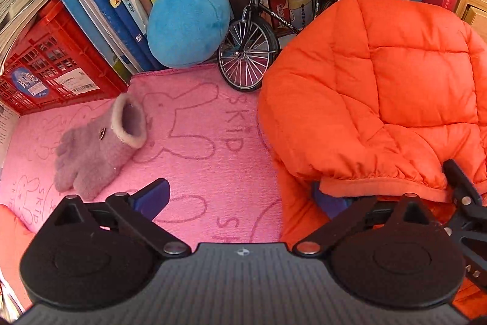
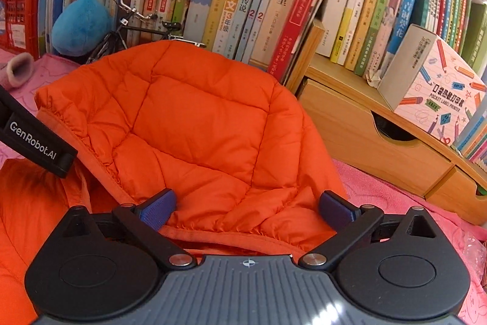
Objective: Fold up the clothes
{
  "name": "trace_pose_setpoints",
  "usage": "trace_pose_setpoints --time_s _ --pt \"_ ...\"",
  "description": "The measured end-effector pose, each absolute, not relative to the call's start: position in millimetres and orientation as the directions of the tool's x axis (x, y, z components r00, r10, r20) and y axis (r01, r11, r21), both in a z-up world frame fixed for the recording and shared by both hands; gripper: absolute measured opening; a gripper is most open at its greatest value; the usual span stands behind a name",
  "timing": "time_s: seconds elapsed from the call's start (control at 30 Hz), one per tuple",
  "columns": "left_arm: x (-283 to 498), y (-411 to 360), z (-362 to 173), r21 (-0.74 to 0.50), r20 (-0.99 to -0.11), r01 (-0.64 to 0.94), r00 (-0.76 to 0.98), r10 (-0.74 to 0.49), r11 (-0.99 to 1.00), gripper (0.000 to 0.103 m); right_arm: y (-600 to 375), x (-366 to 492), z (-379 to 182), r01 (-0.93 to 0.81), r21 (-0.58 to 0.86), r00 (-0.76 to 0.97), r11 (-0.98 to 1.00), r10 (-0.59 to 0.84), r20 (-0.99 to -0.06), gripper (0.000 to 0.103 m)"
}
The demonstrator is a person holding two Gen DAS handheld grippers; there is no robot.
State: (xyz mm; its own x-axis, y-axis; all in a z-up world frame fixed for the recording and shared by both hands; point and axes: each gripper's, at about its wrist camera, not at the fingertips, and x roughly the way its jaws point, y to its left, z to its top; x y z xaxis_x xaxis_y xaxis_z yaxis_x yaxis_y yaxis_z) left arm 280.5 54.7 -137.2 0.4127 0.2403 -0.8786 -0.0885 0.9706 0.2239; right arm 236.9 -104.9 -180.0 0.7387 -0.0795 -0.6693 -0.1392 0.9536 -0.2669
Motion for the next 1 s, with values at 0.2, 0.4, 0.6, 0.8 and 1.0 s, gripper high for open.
trace_pose_setpoints --time_s 0.2,0.4,0.6,0.8,1.0 --pt "282 60 -139 0.209 -0.875 -0.095 0.426 0.23 0.973 0.103 -153 240 -190 0.026 -0.022 0.671 0.999 -0.034 -0.741 0.103" --pt "284 64 -141 0.191 -0.875 -0.103 0.433 0.217 0.976 0.103 -155 238 -192 0.03 -0.011 0.672 0.999 -0.028 -0.74 0.103" --pt "285 66 -142 0.181 -0.879 -0.107 0.429 0.209 0.978 0.103 -147 247 -180 -0.003 -0.069 0.622 0.998 -0.052 -0.782 0.103" --pt "288 68 -143 0.171 -0.884 -0.114 0.421 0.203 0.979 0.103 -142 250 -174 -0.042 -0.105 0.611 0.994 -0.057 -0.789 0.103" --pt "290 69 -144 0.17 -0.884 -0.114 0.421 0.203 0.979 0.103 -136 253 -167 -0.082 -0.14 0.601 0.987 -0.063 -0.797 0.1"
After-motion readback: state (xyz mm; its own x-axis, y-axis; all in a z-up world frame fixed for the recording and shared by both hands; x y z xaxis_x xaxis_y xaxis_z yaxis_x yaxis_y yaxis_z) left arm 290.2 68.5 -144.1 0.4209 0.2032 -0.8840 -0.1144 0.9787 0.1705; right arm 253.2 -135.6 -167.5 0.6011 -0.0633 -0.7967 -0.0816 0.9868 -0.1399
